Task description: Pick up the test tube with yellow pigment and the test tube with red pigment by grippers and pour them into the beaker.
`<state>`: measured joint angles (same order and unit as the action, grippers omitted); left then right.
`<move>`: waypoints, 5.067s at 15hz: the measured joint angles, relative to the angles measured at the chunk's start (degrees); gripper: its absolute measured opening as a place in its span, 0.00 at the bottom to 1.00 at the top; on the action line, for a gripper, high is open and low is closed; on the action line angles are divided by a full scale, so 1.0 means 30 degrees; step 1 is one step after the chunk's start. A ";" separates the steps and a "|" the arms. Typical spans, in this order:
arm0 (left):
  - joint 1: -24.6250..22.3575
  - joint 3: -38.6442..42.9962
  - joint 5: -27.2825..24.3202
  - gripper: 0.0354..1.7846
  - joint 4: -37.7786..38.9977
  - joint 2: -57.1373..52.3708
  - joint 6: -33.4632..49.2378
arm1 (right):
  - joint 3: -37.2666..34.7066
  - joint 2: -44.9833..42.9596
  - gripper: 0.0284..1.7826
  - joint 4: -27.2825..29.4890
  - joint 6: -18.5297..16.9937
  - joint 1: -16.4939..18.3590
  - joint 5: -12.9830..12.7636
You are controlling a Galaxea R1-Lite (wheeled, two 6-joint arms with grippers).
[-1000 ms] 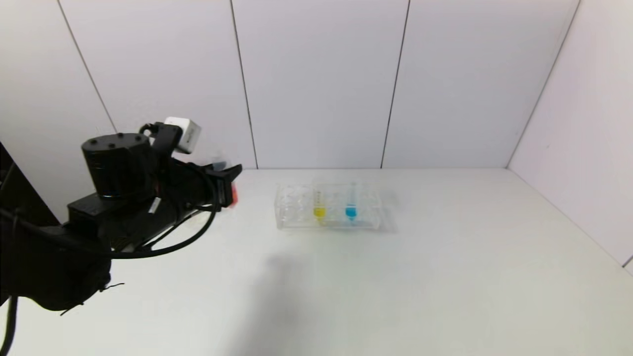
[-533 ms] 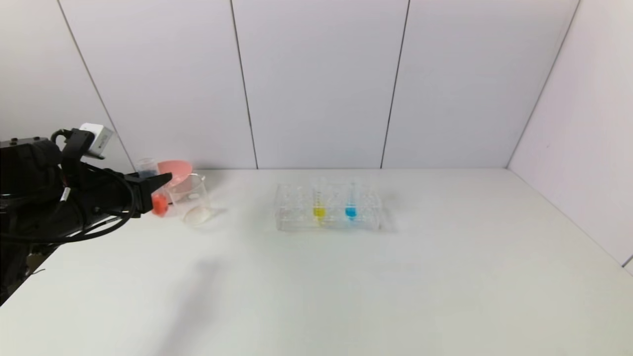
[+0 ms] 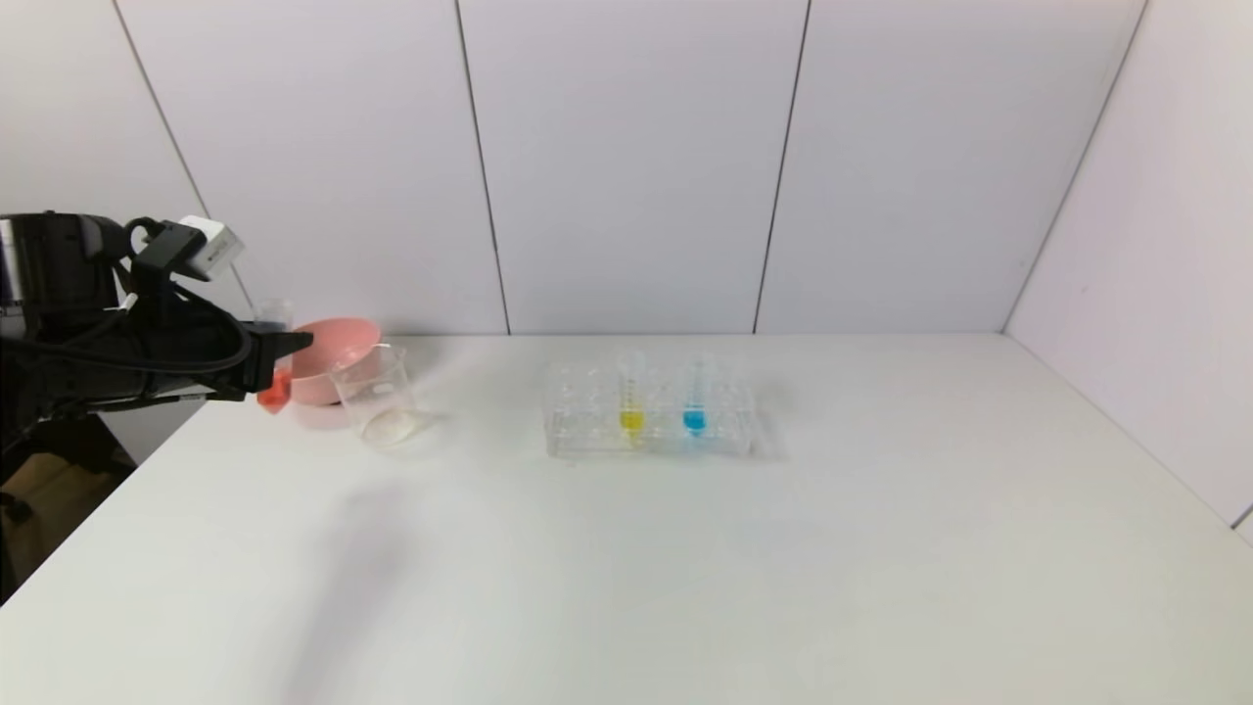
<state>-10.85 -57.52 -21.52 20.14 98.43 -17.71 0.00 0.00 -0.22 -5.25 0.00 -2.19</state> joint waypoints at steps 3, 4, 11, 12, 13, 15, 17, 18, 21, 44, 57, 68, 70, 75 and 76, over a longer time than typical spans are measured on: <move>0.0024 -0.3198 0.0358 0.25 -0.3535 0.1166 -0.2141 | 0.0000 0.0000 0.96 -0.0008 0.0000 0.0000 0.0000; 0.0073 -0.4230 0.0447 0.25 -0.4673 0.1552 -0.2751 | 0.0000 0.0000 0.96 -0.0008 0.0008 0.0000 0.0000; 0.0199 -0.8107 0.0585 0.25 -0.9456 0.3933 -0.7960 | 0.0000 0.0000 0.96 -0.0008 0.0008 0.0000 0.0000; 0.0272 -0.8501 0.0593 0.25 -0.9797 0.4145 -0.8554 | 0.0000 0.0000 0.96 -0.0008 0.0000 0.0000 0.0000; 0.0402 -0.8907 0.0605 0.25 -1.0370 0.4283 -0.8944 | 0.0000 0.0000 0.96 -0.0008 0.0000 0.0000 0.0008; 0.0715 -0.9964 0.1109 0.25 -1.1910 0.4466 -0.9557 | 0.0000 0.0000 0.96 -0.0008 0.0000 0.0000 0.0008; 0.0926 -1.1037 0.1772 0.25 -1.3658 0.4576 -1.0439 | 0.0000 0.0000 0.96 -0.0008 0.0000 0.0000 0.0008; 0.1036 -1.1577 0.2137 0.25 -1.4584 0.4612 -1.0809 | 0.0000 0.0000 0.96 -0.0008 0.0000 0.0000 0.0000; 0.1552 -1.2946 0.3222 0.25 -1.7047 0.4661 -1.1553 | 0.0000 0.0000 0.96 -0.0008 0.0000 0.0000 0.0000; 0.4425 -1.8932 1.5092 0.25 -2.3028 0.7912 -1.2922 | 0.0000 0.0000 0.96 -0.0008 0.0000 0.0000 0.0000; 0.6250 -1.8940 2.0996 0.25 -2.2386 0.8984 -1.3341 | 0.0000 0.0000 0.96 -0.0008 0.0000 0.0000 0.0000; 0.5177 -1.8643 1.6246 0.25 -2.2809 0.7432 -1.1443 | 0.0000 0.0000 0.96 0.0000 0.0000 0.0000 0.0000; 0.4535 -1.8615 1.3905 0.25 -2.2752 0.6949 -0.9180 | 0.0000 0.0000 0.96 -0.0008 0.0000 0.0000 0.0000; 0.3442 -1.7819 1.0264 0.25 -2.1411 0.5864 -0.1361 | 0.0000 0.0000 0.96 -0.0008 0.0008 0.0000 0.0000; 0.3222 -1.7213 1.0256 0.25 -2.0464 0.5579 -0.0175 | 0.0000 0.0000 0.96 -0.0016 0.0000 0.0000 0.0000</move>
<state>-1.18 -109.15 9.25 -41.25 115.16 -18.24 0.00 0.00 -0.27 -5.25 0.00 -2.19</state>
